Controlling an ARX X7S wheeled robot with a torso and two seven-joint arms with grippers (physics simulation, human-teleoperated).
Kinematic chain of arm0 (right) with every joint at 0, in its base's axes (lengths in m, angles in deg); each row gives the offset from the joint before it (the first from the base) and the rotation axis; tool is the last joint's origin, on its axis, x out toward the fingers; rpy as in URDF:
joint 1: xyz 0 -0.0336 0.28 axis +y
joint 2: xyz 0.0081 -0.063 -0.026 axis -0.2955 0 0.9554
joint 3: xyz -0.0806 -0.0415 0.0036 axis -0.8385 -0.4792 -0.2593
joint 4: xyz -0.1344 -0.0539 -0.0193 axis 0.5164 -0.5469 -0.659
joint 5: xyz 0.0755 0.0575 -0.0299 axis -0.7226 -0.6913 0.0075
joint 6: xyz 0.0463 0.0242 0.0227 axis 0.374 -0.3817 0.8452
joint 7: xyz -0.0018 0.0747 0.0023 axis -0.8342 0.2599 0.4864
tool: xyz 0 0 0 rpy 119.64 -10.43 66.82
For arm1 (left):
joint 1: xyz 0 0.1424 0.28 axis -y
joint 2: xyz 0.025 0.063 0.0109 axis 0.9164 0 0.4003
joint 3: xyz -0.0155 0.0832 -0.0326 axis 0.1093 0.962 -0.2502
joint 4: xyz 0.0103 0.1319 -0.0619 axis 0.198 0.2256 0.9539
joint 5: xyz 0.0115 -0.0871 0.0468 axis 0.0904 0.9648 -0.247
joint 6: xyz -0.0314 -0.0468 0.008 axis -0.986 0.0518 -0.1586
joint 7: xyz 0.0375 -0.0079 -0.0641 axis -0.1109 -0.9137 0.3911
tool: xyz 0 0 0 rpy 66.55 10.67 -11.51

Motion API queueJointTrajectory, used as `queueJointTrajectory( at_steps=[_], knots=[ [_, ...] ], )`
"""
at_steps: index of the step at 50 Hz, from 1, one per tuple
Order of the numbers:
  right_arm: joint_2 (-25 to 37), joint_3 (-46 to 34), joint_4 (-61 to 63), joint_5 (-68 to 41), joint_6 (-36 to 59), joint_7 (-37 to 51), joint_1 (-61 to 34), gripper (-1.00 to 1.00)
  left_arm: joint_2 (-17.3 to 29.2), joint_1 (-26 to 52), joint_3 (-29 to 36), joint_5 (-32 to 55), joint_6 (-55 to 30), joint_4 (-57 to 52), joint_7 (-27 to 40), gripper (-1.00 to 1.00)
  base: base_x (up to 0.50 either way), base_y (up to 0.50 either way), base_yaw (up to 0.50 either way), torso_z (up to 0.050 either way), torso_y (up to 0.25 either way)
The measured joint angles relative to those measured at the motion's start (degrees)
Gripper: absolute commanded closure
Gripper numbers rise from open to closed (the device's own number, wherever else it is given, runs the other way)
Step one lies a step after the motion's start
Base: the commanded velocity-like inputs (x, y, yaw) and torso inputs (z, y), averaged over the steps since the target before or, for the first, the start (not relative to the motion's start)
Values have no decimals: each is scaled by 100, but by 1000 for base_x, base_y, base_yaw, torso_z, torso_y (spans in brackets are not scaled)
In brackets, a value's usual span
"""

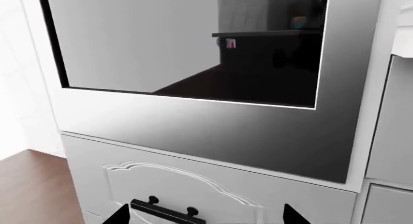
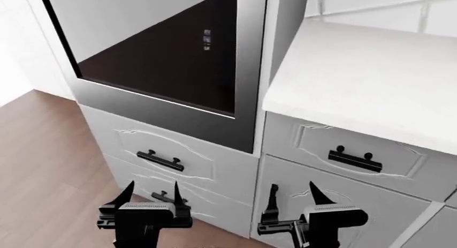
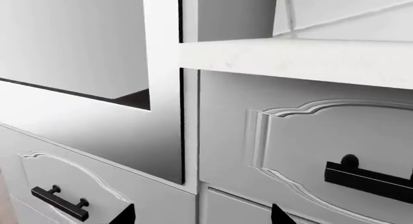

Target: Open the oven door

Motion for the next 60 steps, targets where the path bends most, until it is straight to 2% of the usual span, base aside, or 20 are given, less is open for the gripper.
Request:
queueJointTrajectory(
  at_steps=[6, 24, 44, 60],
  knots=[
    [28, -48, -24, 6, -49, 23, -3, -100, 24, 11, 33, 25, 1, 14, 29, -100, 0, 0, 487, 0, 0],
    [101, -161, 18, -16, -24, 103, -18, -100, 94, 23, 123, 87, 8, 20, 115, -100, 20, 15, 0, 0, 0],
    [200, -279, 60, -79, -99, 101, -5, -100, 158, 49, 209, 152, 43, 54, 194, -100, 310, 124, 0, 0, 0],
    [193, -261, 51, -149, -36, 272, -51, -100, 197, 55, 243, 260, -47, -7, 251, -100, 1, -2, 0, 0, 0]
  ],
)
